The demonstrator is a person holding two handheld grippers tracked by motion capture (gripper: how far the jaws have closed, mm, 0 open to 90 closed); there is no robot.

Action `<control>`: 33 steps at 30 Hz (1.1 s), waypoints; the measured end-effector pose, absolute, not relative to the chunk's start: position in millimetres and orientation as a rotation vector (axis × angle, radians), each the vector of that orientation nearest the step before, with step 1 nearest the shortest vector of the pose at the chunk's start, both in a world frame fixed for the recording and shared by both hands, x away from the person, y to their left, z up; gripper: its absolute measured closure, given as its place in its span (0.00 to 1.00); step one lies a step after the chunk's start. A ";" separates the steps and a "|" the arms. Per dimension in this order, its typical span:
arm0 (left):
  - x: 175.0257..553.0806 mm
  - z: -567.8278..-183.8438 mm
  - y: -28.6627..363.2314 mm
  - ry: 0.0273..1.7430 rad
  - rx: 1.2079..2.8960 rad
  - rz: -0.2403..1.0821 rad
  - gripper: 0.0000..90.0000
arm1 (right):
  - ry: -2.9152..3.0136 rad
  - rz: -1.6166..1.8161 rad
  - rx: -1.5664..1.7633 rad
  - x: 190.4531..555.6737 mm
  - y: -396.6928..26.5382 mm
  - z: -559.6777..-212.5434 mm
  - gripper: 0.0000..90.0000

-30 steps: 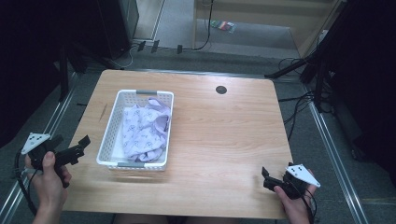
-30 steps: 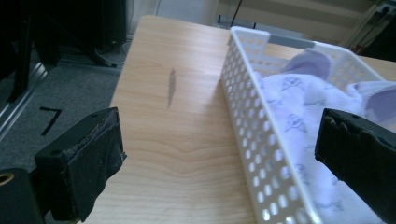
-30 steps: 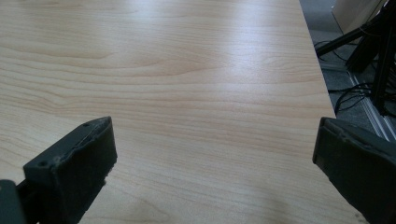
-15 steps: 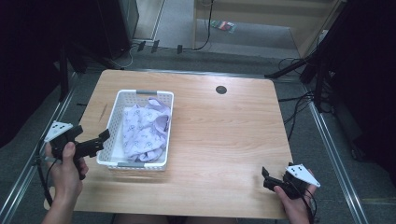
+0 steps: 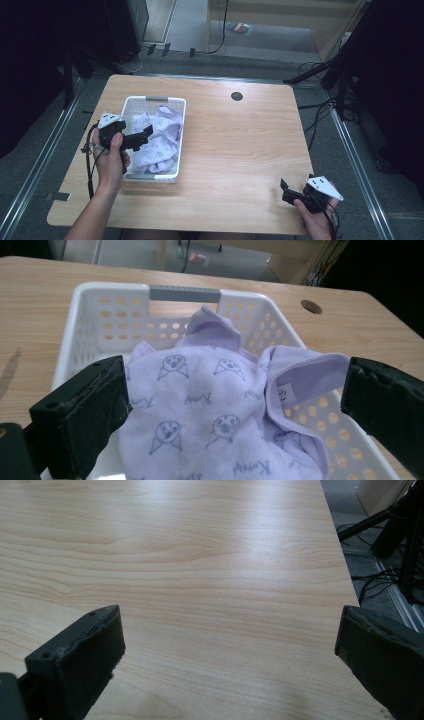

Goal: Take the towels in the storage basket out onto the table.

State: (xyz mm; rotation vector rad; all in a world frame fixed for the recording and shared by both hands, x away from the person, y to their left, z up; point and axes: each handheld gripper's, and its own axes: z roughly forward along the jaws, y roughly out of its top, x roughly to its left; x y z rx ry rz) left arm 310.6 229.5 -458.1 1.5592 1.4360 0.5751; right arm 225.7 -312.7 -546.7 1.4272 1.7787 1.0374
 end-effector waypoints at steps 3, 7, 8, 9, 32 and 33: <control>318.8 -463.5 222.9 1.447 1.592 0.569 0.00 | 1.779 1.038 1.425 225.6 -312.8 -546.7 0.00; 329.9 -473.2 214.8 1.452 1.647 0.533 0.00 | 1.779 1.040 1.425 225.7 -312.8 -546.7 0.00; 331.6 -474.5 214.4 1.455 1.655 0.522 0.00 | 1.780 1.038 1.425 225.7 -312.8 -546.7 0.00; 334.2 -477.1 213.5 1.455 1.658 0.523 0.00 | 1.779 1.040 1.425 225.7 -312.8 -546.7 0.00; 364.9 -510.6 199.1 1.603 1.751 0.359 0.00 | 1.781 1.041 1.424 225.7 -312.8 -546.7 0.00; 365.9 -511.6 199.4 1.603 1.768 0.343 0.00 | 1.781 1.041 1.423 225.7 -312.8 -546.7 0.00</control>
